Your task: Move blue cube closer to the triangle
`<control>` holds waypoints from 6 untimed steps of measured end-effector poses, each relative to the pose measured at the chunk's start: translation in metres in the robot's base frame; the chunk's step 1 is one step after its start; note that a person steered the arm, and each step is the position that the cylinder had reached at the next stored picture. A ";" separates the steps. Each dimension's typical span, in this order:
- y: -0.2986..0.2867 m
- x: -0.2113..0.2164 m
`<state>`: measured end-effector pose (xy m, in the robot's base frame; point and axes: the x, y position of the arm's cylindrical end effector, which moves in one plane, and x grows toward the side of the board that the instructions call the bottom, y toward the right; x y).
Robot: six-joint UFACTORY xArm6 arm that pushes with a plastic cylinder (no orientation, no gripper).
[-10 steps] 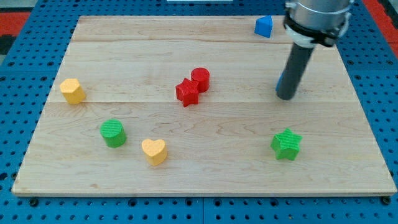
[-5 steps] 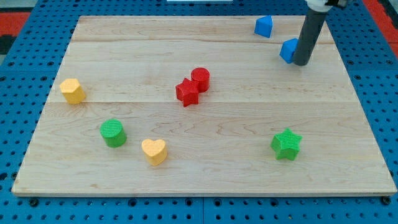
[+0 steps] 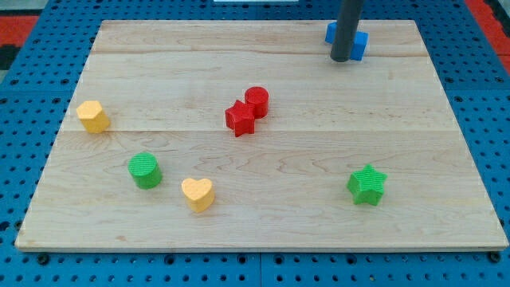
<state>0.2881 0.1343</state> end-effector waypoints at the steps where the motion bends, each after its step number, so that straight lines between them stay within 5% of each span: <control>1: -0.005 0.000; 6: -0.011 0.002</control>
